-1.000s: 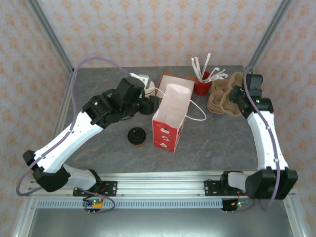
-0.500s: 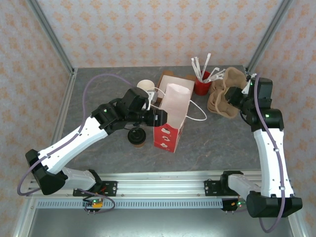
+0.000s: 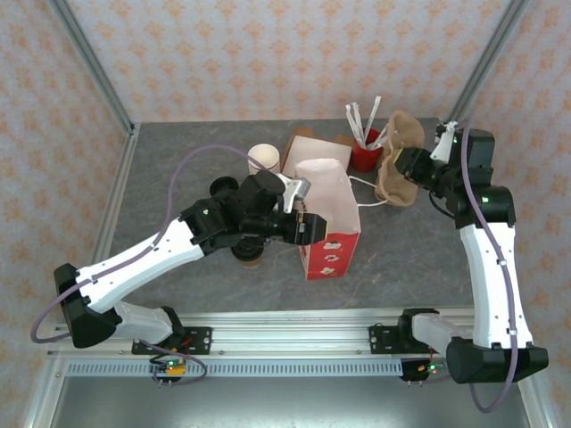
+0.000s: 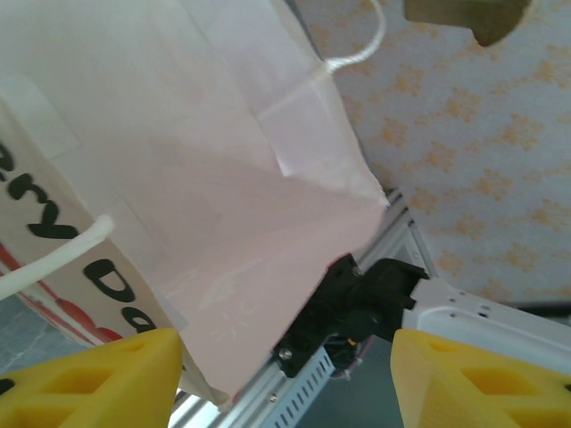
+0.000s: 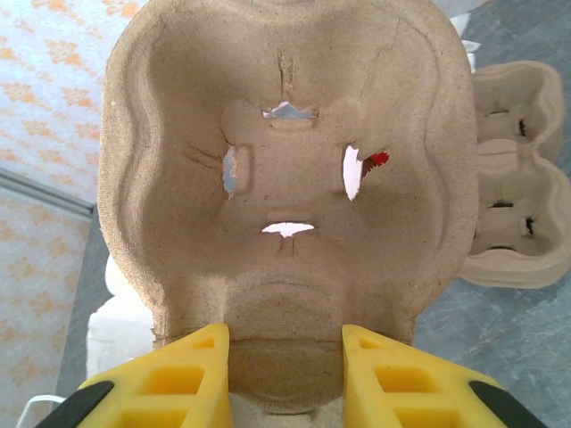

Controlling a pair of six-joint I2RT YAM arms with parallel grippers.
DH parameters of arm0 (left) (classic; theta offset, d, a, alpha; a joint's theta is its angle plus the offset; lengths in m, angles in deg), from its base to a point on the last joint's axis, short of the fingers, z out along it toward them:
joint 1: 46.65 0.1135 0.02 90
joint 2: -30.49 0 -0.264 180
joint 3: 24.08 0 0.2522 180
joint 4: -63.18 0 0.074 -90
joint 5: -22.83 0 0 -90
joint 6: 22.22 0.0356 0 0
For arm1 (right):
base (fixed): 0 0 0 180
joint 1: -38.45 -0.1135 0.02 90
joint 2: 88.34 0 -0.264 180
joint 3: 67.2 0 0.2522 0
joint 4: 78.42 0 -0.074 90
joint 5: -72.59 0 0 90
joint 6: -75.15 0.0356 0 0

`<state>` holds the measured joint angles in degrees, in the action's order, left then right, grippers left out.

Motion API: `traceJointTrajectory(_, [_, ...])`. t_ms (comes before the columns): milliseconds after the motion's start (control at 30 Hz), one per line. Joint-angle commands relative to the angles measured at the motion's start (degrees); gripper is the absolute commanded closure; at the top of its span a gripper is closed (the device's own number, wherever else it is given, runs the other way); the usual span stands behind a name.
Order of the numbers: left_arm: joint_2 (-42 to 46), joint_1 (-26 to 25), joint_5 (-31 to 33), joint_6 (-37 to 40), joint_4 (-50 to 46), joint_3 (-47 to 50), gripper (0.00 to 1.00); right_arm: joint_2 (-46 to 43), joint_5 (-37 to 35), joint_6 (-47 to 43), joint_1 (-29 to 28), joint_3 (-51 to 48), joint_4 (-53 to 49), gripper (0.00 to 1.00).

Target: Pack the takeout coffee

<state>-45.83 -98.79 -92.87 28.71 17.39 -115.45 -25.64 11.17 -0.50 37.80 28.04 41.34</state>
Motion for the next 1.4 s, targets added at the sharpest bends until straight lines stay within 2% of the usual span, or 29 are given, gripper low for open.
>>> traceJointTrajectory(0, [-0.5,-0.2,-5.0,2.7,0.6,-3.0,0.36,-0.1,1.2,-1.0,-2.8,4.1,-0.9,0.70])
traceJointTrajectory(100, [-0.1,0.0,-4.3,8.7,-6.7,-7.9,0.35,0.9,0.2,-2.1,-6.8,6.6,-2.3,0.70])
traceJointTrajectory(233, [2.6,2.5,2.6,15.2,-13.8,-13.3,0.35,2.3,-2.0,-3.3,-13.2,9.4,-3.5,0.70])
traceJointTrajectory(400, [4.2,13.3,6.8,15.6,-14.0,-14.1,0.35,4.5,-4.3,-4.4,-20.6,11.4,-4.4,0.70])
traceJointTrajectory(533, [0.1,19.0,5.6,18.8,-12.5,-15.3,0.35,6.0,-5.8,-4.8,-24.0,12.3,-5.2,0.70])
traceJointTrajectory(800, [-16.0,21.6,5.6,34.4,-20.0,-29.4,0.34,6.2,-8.3,-4.1,-25.8,13.5,-7.0,0.70])
traceJointTrajectory(1033, [-27.0,23.7,-2.0,39.4,-23.9,-38.8,0.34,5.4,-12.9,-3.4,-25.7,13.5,-8.7,0.70])
traceJointTrajectory(1200, [-32.5,23.6,-7.7,41.2,-26.3,-44.1,0.38,3.4,-11.2,-3.0,-25.8,12.8,-7.5,0.70])
traceJointTrajectory(1367, [-36.8,23.7,-9.8,42.1,-29.1,-47.8,0.46,3.3,-8.6,-1.8,-25.9,11.8,-5.5,0.70])
